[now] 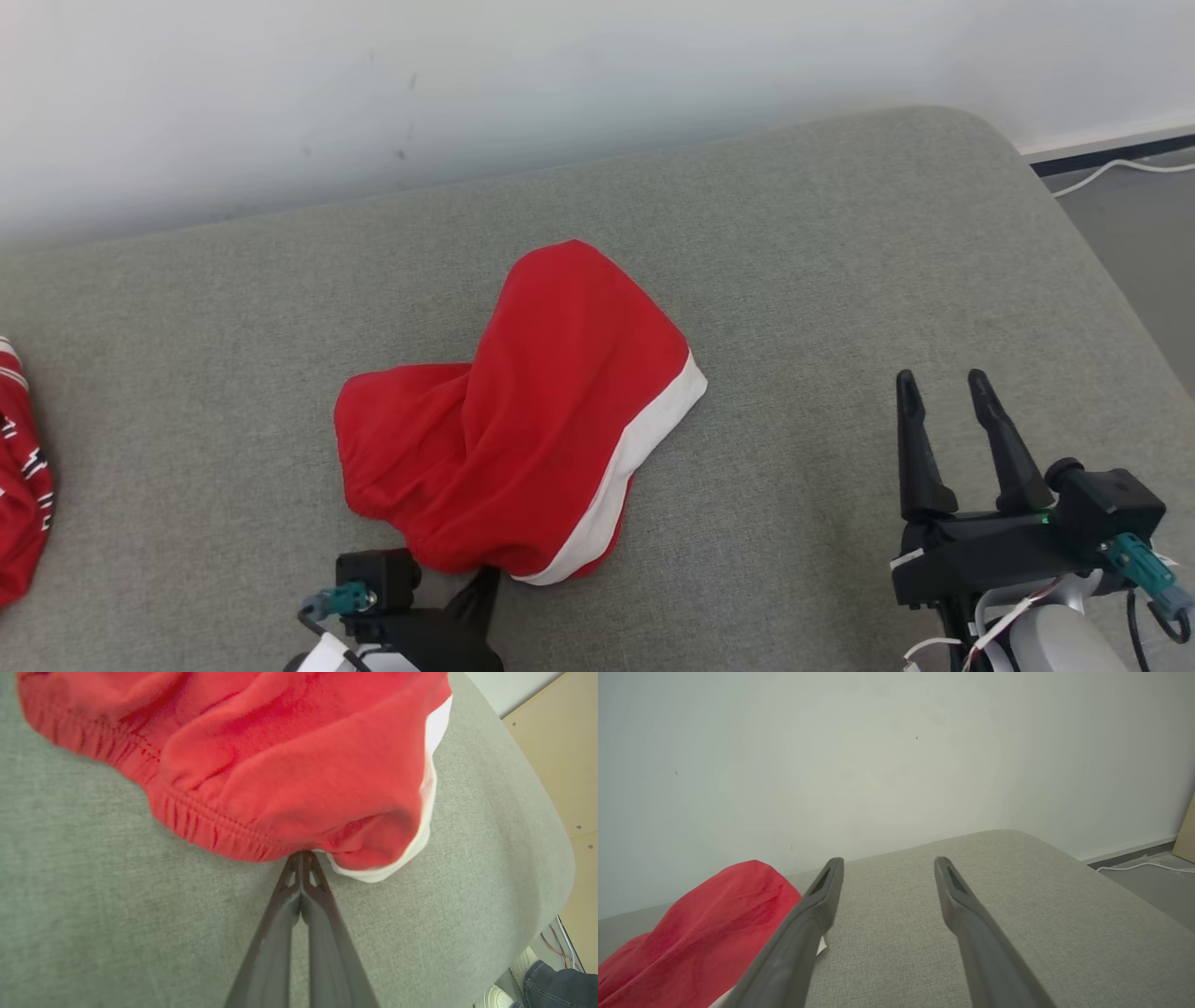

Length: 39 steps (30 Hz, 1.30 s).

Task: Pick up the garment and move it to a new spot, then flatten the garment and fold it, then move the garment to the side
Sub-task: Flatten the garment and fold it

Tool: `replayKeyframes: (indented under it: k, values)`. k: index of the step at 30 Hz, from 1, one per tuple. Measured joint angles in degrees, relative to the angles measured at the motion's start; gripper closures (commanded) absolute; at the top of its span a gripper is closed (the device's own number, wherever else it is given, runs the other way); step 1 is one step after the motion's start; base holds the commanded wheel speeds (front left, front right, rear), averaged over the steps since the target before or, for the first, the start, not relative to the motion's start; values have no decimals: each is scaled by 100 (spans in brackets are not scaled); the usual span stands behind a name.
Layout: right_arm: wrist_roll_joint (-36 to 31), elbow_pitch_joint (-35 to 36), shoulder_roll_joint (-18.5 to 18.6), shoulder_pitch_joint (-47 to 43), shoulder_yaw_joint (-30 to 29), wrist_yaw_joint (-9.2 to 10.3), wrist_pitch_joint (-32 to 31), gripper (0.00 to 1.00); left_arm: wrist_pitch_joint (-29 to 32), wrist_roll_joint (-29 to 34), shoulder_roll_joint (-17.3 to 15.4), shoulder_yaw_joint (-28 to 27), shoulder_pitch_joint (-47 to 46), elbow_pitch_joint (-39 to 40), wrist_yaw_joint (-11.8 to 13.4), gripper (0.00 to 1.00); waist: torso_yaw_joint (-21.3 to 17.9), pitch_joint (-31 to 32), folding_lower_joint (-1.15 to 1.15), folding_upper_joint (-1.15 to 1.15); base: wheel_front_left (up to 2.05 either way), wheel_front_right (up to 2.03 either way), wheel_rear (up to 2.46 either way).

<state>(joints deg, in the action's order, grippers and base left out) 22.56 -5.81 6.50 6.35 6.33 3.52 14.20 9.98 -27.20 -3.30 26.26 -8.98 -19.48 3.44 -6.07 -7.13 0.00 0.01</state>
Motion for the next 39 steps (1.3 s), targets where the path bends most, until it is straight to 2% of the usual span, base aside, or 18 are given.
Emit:
replayKeyframes:
  k: [7,8,9,16,22,27,34,37,38,39]
  values:
    - [1,23,2,-62,-118,2,1,0,-41,10,-244,-152,-80,230,12,100,151,-12,0,0,0,0,0]
    - [1,20,-2,-59,-100,2,1,0,-15,10,-282,-143,-75,230,9,3,174,-9,0,0,0,0,0]
    - [1,20,-11,-60,-96,2,1,0,51,24,-309,-75,-75,213,2,0,192,-6,-1,0,0,0,0]
    - [1,15,-31,-47,-43,1,1,0,211,68,-305,199,-52,100,-196,0,235,-3,-1,0,0,0,0]
    - [0,14,-31,-21,-42,0,2,0,156,-42,-227,129,-82,68,-349,0,223,-21,-1,0,0,0,0]
    - [-5,13,-45,14,-4,-9,2,0,110,-233,-204,44,-140,-42,-365,0,182,-39,-1,-1,0,0,0]
    - [-7,16,-44,16,-18,-33,42,0,24,-318,-114,113,-350,-101,-646,0,113,-100,0,0,0,0,0]
    - [-7,18,-44,16,-23,-33,42,0,-23,-336,-89,144,-449,-142,-657,0,97,-121,-1,-1,0,0,0]
    - [-7,18,-44,16,-24,-33,42,0,-56,-337,-87,146,-459,-152,-657,5,93,-126,0,0,0,0,0]
    - [-7,18,-44,16,-24,-33,42,0,-73,-345,-87,153,-465,-168,-664,53,90,-131,-1,-1,0,0,0]
